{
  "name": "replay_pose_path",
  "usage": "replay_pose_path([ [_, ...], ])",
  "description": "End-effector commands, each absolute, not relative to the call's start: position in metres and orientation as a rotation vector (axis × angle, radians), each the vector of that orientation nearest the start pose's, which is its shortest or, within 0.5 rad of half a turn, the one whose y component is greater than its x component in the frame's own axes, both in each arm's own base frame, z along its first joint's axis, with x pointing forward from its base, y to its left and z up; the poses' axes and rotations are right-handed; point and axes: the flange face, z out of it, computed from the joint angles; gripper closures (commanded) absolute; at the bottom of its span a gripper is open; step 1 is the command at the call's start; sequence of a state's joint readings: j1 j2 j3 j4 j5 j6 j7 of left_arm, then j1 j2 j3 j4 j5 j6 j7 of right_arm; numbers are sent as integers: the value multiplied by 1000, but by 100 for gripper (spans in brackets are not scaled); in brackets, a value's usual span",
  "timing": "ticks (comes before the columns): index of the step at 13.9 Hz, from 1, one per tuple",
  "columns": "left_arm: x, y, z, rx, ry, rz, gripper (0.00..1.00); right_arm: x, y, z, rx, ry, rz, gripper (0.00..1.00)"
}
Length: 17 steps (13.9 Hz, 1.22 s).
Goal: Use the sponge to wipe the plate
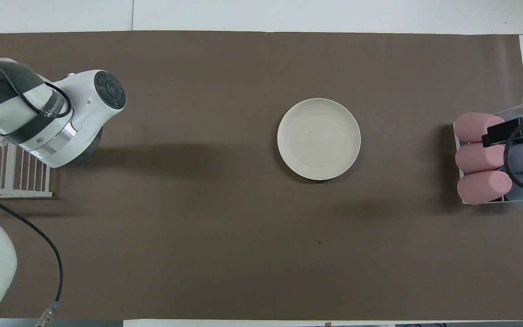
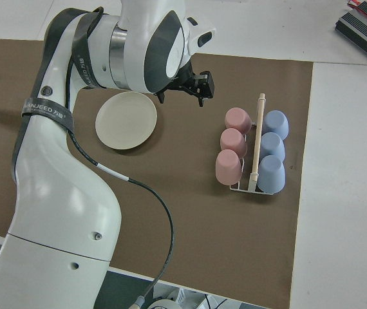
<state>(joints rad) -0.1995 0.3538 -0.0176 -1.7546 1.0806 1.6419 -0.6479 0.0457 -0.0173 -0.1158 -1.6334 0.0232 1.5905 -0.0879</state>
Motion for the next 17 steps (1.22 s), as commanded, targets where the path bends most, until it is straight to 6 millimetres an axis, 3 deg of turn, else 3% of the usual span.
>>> replay_pose_path([
  [1, 622, -37, 385, -2033, -66, -97, 67, 546, -40, 608, -3123, -4, 37, 0],
  [2, 622, -36, 385, -2033, -66, -95, 28, 546, -40, 608, -3123, -4, 37, 0],
  [3, 622, -34, 386, -2035, -70, -95, 0, 546, -39, 608, -3121, -4, 39, 0],
  [13, 625, -35, 395, -2055, -71, -110, 0, 545, -40, 608, -3123, -4, 41, 0],
  [15, 626, -29, 418, -2114, -105, -102, 0, 545, -40, 607, -3122, -4, 46, 0],
  [17, 629, -31, 456, -2245, -119, -78, 0, 545, -40, 608, -3122, -4, 44, 0],
])
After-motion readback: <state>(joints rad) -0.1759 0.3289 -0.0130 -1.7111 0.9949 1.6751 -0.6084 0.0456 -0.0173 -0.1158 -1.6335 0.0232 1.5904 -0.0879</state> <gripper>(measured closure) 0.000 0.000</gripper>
